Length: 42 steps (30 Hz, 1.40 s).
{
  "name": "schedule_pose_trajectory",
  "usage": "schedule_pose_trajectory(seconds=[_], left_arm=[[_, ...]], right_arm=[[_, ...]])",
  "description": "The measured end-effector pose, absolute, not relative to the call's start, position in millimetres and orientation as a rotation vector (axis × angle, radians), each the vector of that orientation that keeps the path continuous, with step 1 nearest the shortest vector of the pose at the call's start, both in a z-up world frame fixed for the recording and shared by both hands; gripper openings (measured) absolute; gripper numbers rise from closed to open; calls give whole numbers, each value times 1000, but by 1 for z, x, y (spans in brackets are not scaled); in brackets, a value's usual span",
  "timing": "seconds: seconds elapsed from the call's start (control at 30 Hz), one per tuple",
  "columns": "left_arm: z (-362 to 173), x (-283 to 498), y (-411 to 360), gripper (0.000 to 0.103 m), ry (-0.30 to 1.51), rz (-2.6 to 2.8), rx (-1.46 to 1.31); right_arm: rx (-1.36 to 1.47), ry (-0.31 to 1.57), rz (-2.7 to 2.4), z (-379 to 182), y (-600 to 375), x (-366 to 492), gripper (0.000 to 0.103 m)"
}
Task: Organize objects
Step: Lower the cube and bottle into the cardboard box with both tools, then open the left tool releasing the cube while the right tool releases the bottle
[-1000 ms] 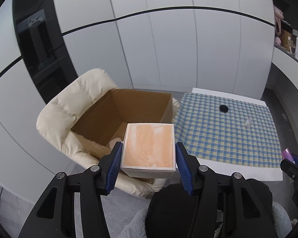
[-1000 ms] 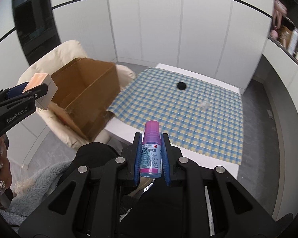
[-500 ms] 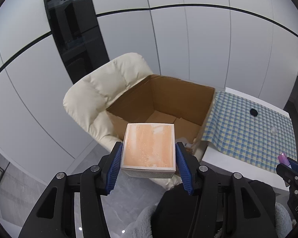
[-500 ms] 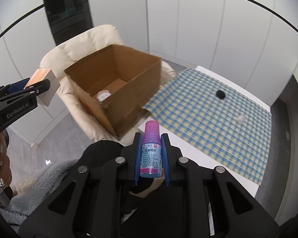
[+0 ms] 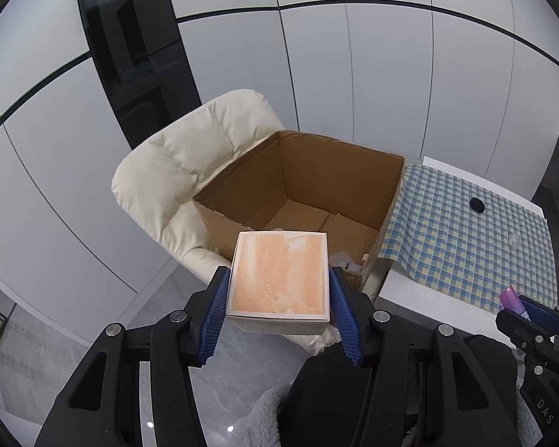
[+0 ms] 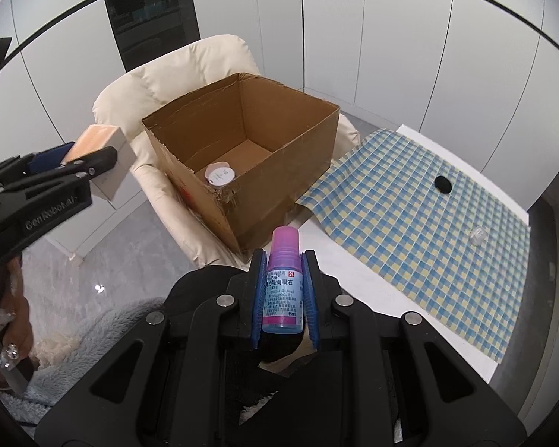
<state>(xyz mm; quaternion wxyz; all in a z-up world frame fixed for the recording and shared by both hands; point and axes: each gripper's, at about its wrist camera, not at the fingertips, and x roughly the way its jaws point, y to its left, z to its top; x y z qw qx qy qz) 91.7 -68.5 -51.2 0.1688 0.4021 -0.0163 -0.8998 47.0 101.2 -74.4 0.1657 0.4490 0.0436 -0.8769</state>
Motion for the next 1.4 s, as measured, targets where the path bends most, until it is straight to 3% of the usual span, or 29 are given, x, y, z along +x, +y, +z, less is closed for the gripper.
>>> schedule_pose_trajectory(seconds=[0.3,0.67,1.4], left_arm=[[-48,65,-71,53,-41,-2570,1121],[-36,10,-109,53,105,-2585,1094],[-83,-91,-173,53,98,-2429,1144]], right_arm=[[1226,149,-2502,-66,86,19,20],[1142,220,-2494,-58,38,-48,20],[1211,212,-2421,-114,-7,-168,20]])
